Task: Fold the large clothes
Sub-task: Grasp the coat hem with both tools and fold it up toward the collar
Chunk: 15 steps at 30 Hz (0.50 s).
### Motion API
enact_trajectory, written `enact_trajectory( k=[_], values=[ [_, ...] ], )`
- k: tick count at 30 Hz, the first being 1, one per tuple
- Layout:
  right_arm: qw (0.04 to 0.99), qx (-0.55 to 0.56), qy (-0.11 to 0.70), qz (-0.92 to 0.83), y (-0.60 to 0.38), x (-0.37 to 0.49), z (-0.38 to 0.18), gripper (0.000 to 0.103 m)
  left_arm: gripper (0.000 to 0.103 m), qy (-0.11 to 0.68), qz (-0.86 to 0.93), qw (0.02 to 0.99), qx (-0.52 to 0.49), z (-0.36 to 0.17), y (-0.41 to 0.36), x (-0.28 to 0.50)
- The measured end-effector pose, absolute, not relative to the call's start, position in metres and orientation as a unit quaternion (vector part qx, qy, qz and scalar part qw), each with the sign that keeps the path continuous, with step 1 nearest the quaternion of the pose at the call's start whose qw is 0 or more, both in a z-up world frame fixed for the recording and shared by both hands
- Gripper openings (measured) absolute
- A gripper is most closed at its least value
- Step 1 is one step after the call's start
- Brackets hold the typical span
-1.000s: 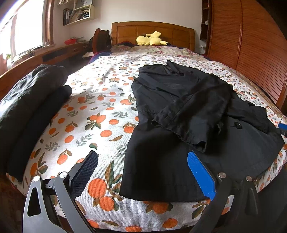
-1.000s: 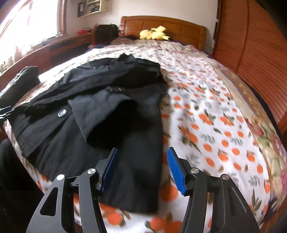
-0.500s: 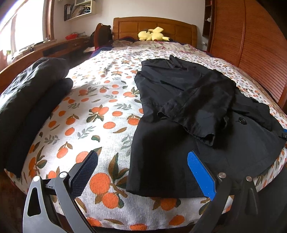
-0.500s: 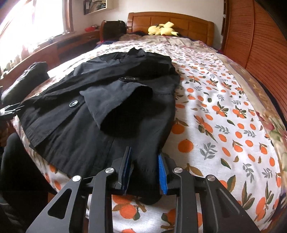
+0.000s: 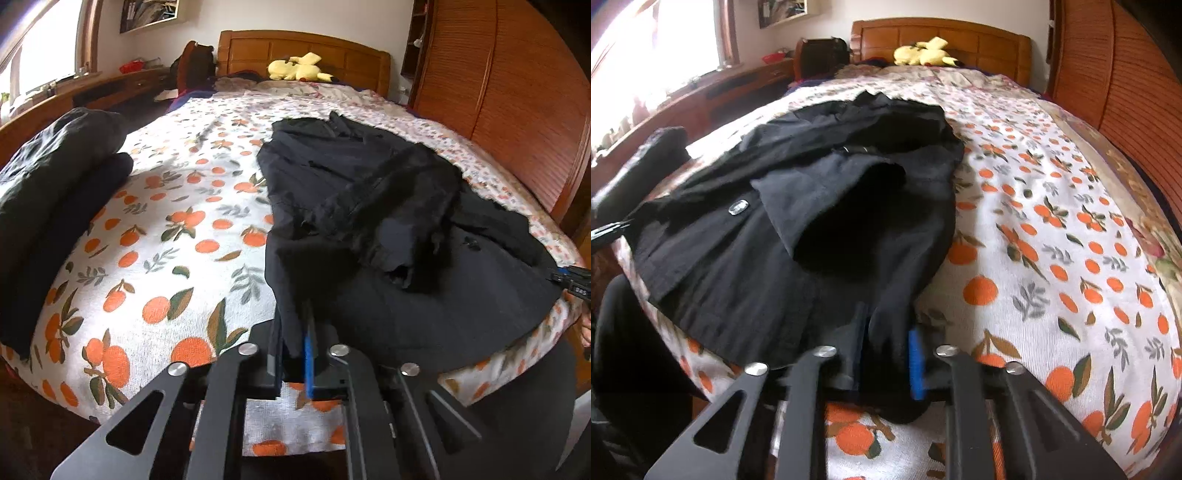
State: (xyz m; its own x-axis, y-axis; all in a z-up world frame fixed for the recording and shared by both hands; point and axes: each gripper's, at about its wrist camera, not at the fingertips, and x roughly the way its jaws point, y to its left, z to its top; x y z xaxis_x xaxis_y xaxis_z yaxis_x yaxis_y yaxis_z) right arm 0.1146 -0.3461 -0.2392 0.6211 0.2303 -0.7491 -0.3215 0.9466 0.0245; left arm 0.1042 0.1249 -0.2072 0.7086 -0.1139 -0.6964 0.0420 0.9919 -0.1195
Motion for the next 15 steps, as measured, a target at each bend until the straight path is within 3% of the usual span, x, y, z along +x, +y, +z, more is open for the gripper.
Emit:
enact_trajectory(
  k=[6,15],
  values=[
    [0.915,-0.028,0.363,0.171,-0.35,0.116,-0.192,0.008,0.004,0.331,-0.076,0.937,-0.087,-0.154,0.124,0.098],
    [0.938,-0.049,0.299,0.171,-0.341,0.093,-0.11,0.008,0.004,0.258,-0.083,0.96,-0.068,-0.069,0.115,0.08]
  ],
)
